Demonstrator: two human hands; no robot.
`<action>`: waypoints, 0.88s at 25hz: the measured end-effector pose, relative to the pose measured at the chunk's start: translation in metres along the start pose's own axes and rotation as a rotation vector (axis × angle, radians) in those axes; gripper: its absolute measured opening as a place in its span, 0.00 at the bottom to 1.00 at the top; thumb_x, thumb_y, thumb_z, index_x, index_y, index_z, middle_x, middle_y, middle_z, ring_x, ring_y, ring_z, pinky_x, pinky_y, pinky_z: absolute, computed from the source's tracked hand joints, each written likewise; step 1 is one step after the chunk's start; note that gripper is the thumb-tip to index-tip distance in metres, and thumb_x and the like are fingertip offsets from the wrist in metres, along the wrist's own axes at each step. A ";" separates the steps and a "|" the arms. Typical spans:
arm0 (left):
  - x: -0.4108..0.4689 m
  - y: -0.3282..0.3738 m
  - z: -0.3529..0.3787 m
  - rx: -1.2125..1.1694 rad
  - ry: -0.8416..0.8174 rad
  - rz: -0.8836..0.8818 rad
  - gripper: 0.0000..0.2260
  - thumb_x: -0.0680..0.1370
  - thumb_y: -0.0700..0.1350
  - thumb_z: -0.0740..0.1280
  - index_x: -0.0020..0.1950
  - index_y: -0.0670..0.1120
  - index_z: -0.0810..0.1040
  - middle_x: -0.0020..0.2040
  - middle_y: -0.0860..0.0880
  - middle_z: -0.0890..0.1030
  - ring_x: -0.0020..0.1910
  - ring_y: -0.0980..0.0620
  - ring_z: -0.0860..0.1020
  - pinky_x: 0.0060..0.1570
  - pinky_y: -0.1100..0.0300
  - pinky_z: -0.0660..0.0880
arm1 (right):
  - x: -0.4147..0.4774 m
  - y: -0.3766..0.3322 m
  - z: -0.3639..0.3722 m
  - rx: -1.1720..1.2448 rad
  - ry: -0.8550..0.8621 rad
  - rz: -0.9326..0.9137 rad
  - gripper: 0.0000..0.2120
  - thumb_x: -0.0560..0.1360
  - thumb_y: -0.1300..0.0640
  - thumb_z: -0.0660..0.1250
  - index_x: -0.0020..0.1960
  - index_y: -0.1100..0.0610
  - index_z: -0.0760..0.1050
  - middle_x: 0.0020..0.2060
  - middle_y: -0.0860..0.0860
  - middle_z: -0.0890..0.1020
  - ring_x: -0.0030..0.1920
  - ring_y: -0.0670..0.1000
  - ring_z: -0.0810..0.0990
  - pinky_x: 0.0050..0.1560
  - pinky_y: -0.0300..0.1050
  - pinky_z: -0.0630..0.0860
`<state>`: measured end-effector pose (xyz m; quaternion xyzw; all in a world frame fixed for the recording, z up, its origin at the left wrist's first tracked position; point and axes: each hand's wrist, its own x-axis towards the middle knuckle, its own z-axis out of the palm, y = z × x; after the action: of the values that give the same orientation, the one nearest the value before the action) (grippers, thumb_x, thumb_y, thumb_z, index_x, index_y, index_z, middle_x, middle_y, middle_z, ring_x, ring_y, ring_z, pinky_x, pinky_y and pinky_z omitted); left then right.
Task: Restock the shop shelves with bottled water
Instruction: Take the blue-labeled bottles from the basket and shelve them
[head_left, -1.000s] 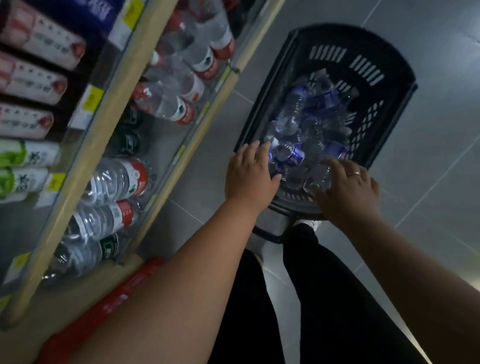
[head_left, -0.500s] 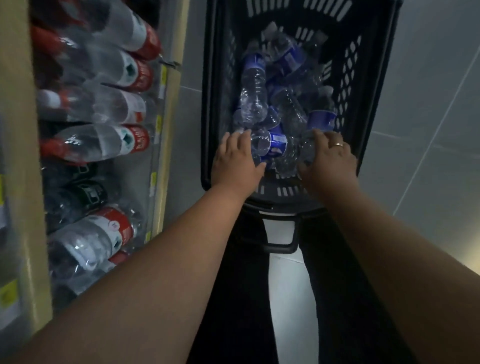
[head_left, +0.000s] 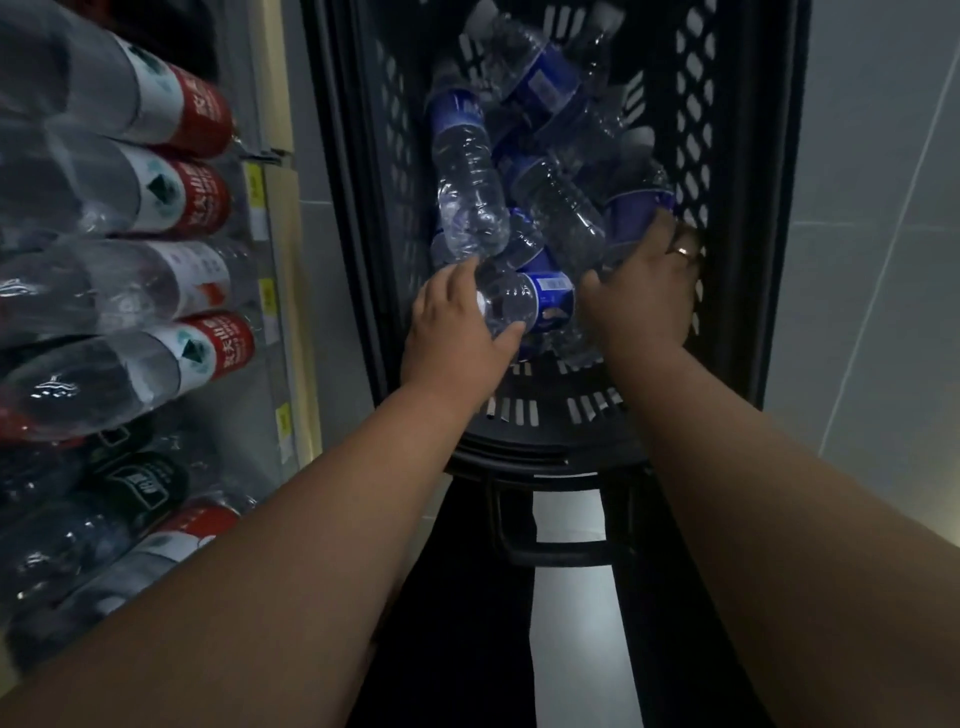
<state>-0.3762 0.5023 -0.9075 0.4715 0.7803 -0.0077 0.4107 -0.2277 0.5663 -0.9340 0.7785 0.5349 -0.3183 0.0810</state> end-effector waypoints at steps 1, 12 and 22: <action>0.003 0.000 0.001 -0.011 0.004 -0.022 0.34 0.75 0.52 0.70 0.77 0.47 0.59 0.75 0.45 0.64 0.74 0.44 0.61 0.73 0.51 0.61 | -0.001 0.002 0.000 -0.003 0.017 -0.019 0.39 0.72 0.51 0.68 0.77 0.58 0.53 0.72 0.62 0.60 0.70 0.62 0.65 0.67 0.53 0.66; 0.015 0.003 0.002 -0.147 -0.104 -0.155 0.25 0.74 0.49 0.74 0.68 0.47 0.71 0.65 0.46 0.75 0.60 0.48 0.76 0.54 0.63 0.70 | 0.019 0.011 -0.008 0.036 -0.167 -0.097 0.45 0.75 0.55 0.68 0.79 0.49 0.38 0.65 0.61 0.69 0.52 0.55 0.76 0.49 0.51 0.75; 0.034 0.046 -0.035 -0.689 0.119 -0.200 0.09 0.77 0.50 0.69 0.52 0.49 0.73 0.44 0.55 0.78 0.37 0.60 0.75 0.34 0.69 0.72 | 0.016 0.017 -0.022 0.428 -0.241 -0.117 0.47 0.70 0.59 0.74 0.78 0.46 0.48 0.70 0.53 0.67 0.61 0.45 0.70 0.55 0.41 0.71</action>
<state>-0.3715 0.5663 -0.8891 0.2264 0.8019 0.2431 0.4966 -0.2002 0.5821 -0.9293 0.7019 0.4861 -0.5190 -0.0409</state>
